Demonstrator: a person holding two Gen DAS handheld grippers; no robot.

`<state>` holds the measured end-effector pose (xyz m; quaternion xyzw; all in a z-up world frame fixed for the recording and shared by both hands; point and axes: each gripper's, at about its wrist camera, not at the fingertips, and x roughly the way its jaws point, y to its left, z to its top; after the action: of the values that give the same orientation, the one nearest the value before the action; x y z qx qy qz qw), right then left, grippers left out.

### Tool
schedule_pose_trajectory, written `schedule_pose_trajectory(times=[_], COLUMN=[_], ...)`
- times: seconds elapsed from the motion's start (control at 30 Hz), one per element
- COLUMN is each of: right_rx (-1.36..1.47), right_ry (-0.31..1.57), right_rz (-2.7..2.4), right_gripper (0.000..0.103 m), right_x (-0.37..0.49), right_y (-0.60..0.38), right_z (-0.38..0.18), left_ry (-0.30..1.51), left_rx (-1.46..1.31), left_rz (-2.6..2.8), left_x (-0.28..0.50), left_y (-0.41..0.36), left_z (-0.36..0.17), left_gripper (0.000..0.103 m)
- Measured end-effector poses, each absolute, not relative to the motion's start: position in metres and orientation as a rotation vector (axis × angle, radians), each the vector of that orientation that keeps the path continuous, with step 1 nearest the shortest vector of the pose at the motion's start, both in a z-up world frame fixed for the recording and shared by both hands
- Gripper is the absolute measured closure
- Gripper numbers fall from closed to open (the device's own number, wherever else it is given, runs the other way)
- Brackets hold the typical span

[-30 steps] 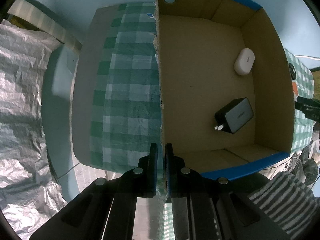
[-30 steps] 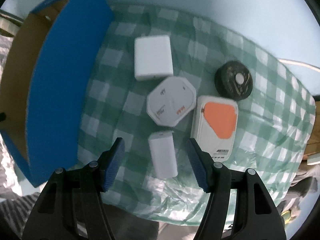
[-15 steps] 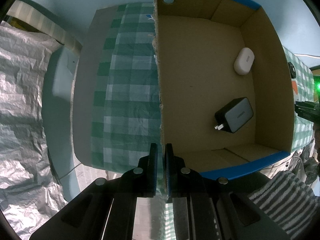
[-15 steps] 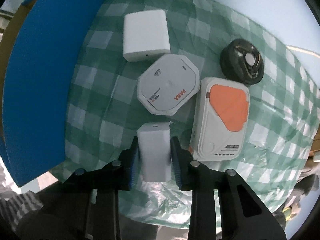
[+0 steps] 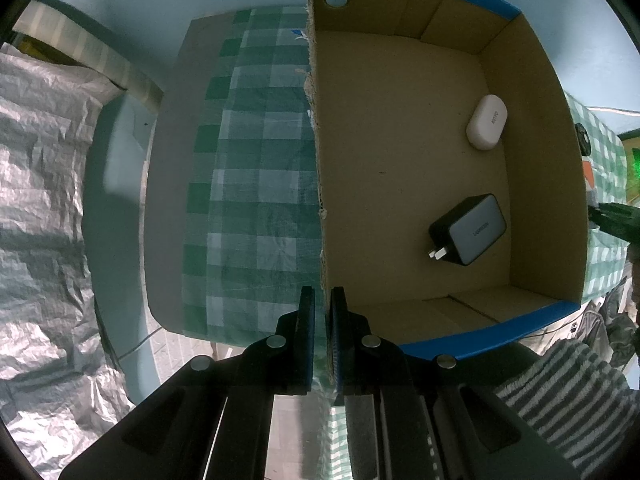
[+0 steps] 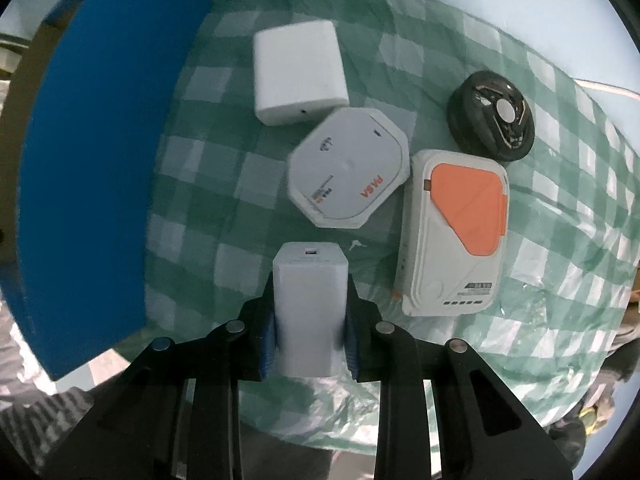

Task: Organize rigid objects
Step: 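Lower the white charger into the box and open the right gripper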

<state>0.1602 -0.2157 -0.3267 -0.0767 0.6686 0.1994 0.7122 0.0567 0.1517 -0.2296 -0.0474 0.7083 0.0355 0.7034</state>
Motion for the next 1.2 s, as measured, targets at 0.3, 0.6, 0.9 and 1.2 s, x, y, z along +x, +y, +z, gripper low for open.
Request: schedule_pose_trajectory(times=[0.3, 0.6, 0.9, 1.2], right_rx=[-0.182, -0.204, -0.224, -0.268], right_ry=[1.444, 1.387, 1.317, 1.305], right_rz=[0.48, 0.549, 0.638, 0.724], right_gripper=[0.077, 0.077, 0.077, 0.077], right_x=[0.156, 0.149, 0.146, 0.143], right_y=[-0.208, -0.174, -0.124, -0.071], right_z=[-0.28, -0.222, -0.185, -0.189], left_ry=[1.579, 1.58, 1.58, 1.58], left_rx=[-0.092, -0.092, -0.082, -0.085], left_rz=[0.078, 0.077, 0.077, 0.076], left_x=[0.058, 0.058, 0.06, 0.06], left_y=[0.15, 0.15, 0.15, 0.151], left_z=[-0.231, -0.231, -0.23, -0.229], left_gripper=[0.094, 0.094, 0.094, 0.094])
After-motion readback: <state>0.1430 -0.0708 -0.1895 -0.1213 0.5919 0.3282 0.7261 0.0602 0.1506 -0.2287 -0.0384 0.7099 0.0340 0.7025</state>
